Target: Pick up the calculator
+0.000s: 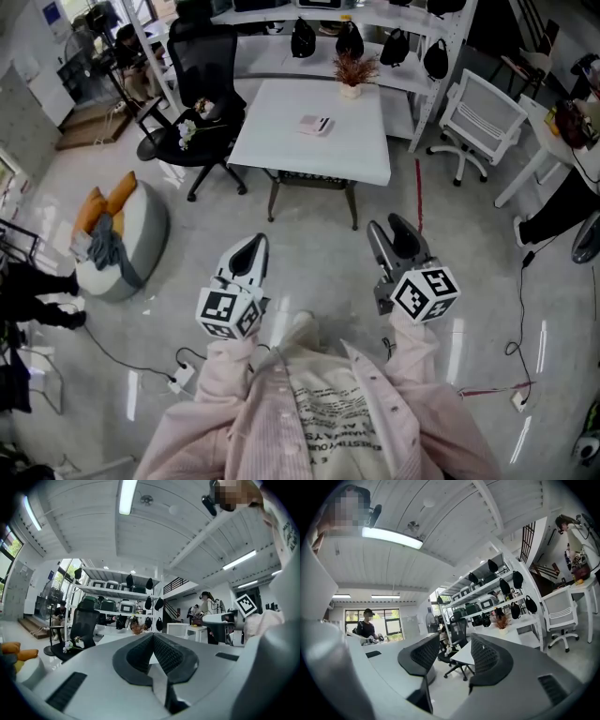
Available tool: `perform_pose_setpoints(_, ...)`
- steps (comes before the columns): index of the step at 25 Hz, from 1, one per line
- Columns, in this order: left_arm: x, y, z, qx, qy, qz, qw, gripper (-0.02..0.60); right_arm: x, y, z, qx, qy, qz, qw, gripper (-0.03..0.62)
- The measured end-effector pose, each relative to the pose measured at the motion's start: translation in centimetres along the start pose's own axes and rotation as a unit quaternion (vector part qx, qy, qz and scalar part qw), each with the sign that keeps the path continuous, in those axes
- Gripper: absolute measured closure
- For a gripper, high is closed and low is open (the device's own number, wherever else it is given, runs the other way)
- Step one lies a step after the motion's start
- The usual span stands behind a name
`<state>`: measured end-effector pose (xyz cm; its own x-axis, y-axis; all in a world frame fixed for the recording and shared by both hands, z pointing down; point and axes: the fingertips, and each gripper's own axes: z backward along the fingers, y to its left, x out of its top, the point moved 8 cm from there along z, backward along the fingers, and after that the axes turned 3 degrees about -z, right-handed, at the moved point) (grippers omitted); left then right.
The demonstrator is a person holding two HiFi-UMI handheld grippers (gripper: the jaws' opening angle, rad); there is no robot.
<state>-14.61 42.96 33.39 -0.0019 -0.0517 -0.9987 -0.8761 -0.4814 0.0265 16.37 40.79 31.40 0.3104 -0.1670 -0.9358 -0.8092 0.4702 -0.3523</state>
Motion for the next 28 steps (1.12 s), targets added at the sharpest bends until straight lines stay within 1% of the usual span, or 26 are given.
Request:
perform_pose_setpoints(4, -0.1, 0.5, -1.2, 0.002, 0.002, 0.003, 1.0000, 0.580, 0.0, -0.6, -1.2, 0.011, 0.009, -0.006, 1.000, 0.416)
perform_pose_setpoints(10, -0.4, 2.4, -4.4, -0.001, 0.002, 0.005, 1.0000, 0.580, 0.4, -2.3, -4.2, 0.012, 0.010, -0.006, 1.000, 0.416)
perform_pose_setpoints(21, -0.3, 8.9, -13.2, -0.007, 0.004, 0.009, 0.9999, 0.580, 1.7, -6.2, -13.7, 0.010, 0.015, -0.010, 1.000, 0.416)
perform_pose_setpoints(28, 0.0, 13.0, -18.6, -0.016, 0.005, 0.013, 0.9998, 0.580, 2.5, -8.3, -19.0, 0.012, 0.007, -0.028, 1.000, 0.416)
